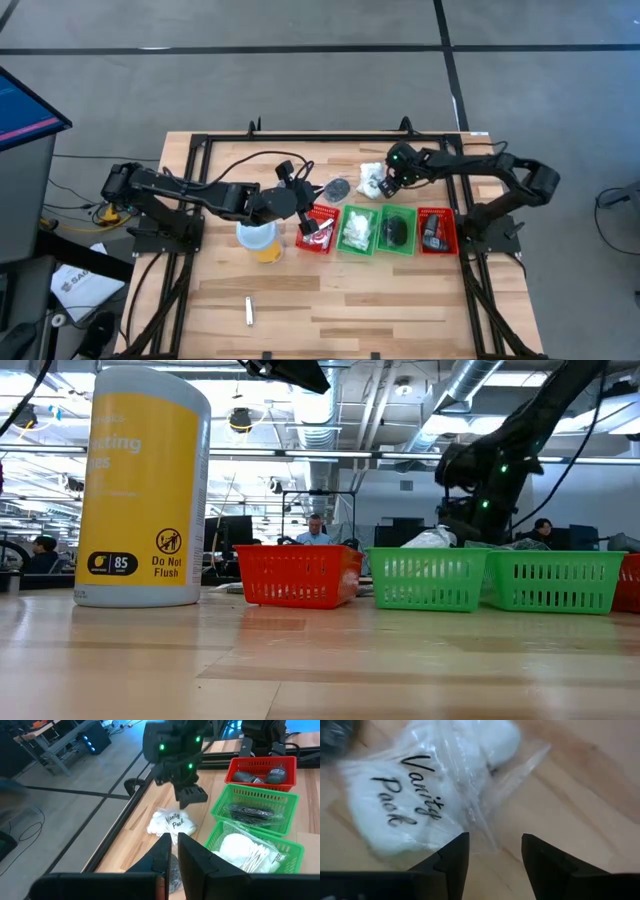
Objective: Pick & Place Travel size toiletries
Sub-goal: Put the white cotton pack into the left green bin
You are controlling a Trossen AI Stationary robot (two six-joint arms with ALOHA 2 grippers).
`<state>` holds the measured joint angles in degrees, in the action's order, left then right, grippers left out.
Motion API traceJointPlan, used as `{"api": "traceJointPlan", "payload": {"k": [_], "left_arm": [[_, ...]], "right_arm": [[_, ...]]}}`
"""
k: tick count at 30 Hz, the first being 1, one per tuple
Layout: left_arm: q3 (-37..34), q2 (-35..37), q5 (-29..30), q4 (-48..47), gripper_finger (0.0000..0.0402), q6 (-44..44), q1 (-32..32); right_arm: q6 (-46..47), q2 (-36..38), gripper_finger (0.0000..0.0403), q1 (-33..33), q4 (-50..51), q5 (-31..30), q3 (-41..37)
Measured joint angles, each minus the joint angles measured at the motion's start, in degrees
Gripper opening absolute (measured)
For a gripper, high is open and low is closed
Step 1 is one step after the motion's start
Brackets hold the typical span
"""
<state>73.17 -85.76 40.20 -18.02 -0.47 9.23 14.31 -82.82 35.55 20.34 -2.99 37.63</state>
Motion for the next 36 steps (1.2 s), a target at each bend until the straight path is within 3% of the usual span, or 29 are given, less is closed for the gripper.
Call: {"api": "traceJointPlan", "payload": {"k": [10,18,26,36], "left_arm": [[0.0,0.0,0.0,0.0,0.0025,0.0,0.0],[-3.2,0.0,0.0,0.5,0.0025,0.0,0.0],[-5.5,0.0,0.0,1.5,0.0025,-0.4,-0.3],[-5.5,0.0,0.0,2.2,0.0025,0.0,-0.4]], "right_arm": [[-3.5,-7.4,0.0138,0.2,-7.3,0.1,0.2],[-4.2,-5.8,0.0011,0.2,-7.0,2.8,0.0],[-3.8,-2.0,0.0001,-0.3,-7.0,4.7,0.0],[-1.9,11.5,0.0,-3.7,-1.1,4.9,0.0]]}}
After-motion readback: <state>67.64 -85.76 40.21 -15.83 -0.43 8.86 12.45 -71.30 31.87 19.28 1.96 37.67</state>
